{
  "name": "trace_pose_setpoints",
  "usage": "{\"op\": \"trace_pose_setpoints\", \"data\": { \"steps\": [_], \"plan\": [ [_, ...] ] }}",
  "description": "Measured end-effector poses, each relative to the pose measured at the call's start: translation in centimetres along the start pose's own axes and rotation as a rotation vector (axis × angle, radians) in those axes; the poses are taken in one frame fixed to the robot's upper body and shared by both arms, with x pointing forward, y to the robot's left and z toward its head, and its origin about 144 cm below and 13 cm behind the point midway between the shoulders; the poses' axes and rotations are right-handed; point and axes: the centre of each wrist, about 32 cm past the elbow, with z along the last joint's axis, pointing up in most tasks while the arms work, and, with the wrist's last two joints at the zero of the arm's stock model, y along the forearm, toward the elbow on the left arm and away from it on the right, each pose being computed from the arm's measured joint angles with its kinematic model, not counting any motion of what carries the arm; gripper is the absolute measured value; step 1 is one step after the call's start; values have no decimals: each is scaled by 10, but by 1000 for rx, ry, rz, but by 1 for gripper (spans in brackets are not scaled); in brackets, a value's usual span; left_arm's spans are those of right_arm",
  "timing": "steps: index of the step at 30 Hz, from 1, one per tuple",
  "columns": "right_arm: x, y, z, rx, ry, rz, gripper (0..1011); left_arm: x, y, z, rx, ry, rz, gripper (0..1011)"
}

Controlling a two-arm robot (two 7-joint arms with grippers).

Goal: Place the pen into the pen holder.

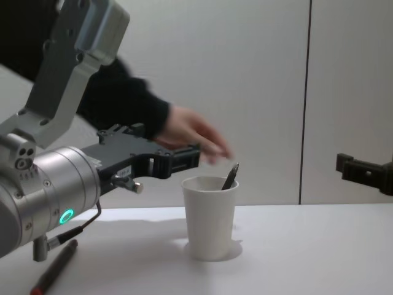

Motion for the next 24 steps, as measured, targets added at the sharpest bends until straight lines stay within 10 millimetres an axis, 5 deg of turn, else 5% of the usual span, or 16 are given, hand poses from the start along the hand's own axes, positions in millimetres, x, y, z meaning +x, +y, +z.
{"op": "trace_pose_setpoints", "data": {
  "steps": [24],
  "plan": [
    [0,0,0,0,0,0,1001,0,0,0,0,0,0,1003]
  ]
}}
